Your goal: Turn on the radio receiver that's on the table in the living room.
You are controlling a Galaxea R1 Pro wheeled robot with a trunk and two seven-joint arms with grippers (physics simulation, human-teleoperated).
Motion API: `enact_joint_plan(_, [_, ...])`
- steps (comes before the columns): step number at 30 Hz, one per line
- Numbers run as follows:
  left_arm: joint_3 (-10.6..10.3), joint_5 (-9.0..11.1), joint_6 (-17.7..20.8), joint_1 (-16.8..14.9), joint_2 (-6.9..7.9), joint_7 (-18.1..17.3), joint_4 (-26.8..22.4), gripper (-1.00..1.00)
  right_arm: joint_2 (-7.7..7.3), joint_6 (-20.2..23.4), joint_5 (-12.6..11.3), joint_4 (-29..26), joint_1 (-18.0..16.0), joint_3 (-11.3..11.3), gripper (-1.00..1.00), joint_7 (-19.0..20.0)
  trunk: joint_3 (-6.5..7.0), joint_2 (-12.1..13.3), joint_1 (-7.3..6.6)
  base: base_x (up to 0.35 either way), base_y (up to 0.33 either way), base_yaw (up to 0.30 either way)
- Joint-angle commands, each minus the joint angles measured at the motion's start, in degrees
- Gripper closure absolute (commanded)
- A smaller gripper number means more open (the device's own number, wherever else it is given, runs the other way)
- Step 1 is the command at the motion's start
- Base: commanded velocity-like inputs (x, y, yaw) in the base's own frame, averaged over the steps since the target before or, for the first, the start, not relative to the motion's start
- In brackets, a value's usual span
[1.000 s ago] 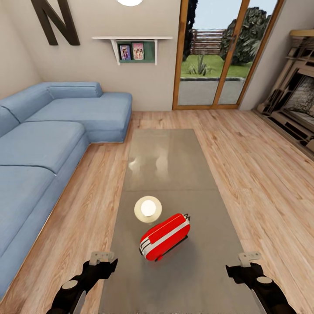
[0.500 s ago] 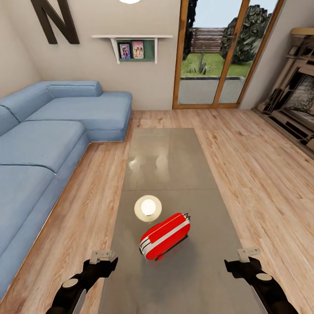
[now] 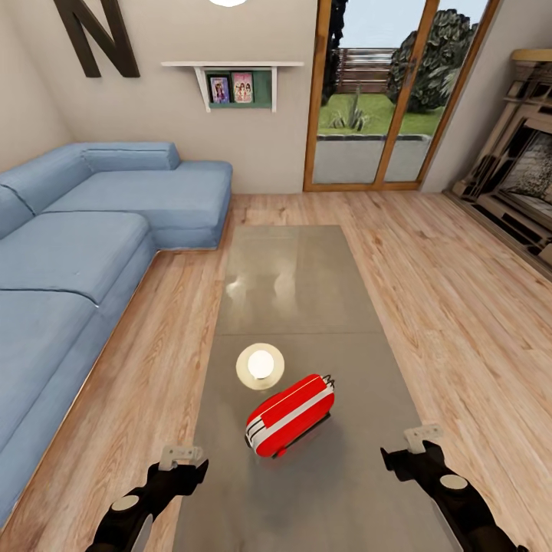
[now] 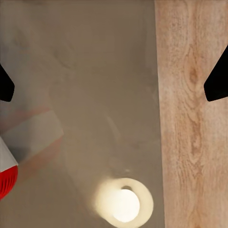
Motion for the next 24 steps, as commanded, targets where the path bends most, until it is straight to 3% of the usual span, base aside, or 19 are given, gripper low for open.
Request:
enact_joint_plan(1, [0.0, 0.0, 0.0, 0.0, 0.00, 0.0, 0.0, -1.00, 0.00, 0.1, 0.0, 0.0, 0.0, 0.0, -1.00, 0.0, 0.00, 0.0, 0.00, 0.000, 0.000, 0.000])
enact_joint_plan(9, [0.0, -0.1, 0.0, 0.0, 0.02, -0.1, 0.0, -1.00, 0.16, 0.2, 0.2, -1.7, 0.0, 0.0, -1.00, -0.9, 0.00, 0.0, 0.00, 0.000, 0.000, 0.000])
enact_joint_plan(12, [0.0, -0.1, 0.1, 0.0, 0.02, -0.1, 0.0, -1.00, 0.95, 0.6, 2.0, -2.1, -0.3, 0.1, -1.00, -2.1, 0.00, 0.0, 0.00, 0.000, 0.000, 0.000])
enact_joint_plan(15, [0.0, 0.0, 0.0, 0.0, 0.02, 0.0, 0.0, -1.00, 3.66, 4.3, 4.8, -2.8, -3.6, 0.1, -1.00, -2.7, 0.00, 0.0, 0.00, 0.000, 0.000, 0.000])
enact_joint_plan(17, [0.0, 0.0, 0.0, 0.0, 0.02, 0.0, 0.0, -1.00, 6.82, 10.9, 6.4, -3.6, -8.6, 0.1, -1.00, -2.8, 0.00, 0.0, 0.00, 0.000, 0.000, 0.000])
enact_joint_plan(24, [0.0, -0.1, 0.0, 0.0, 0.02, 0.0, 0.0, -1.00, 10.77, 19.8, 6.6, -5.8, -15.8, 0.1, -1.00, -3.0, 0.00, 0.0, 0.00, 0.000, 0.000, 0.000])
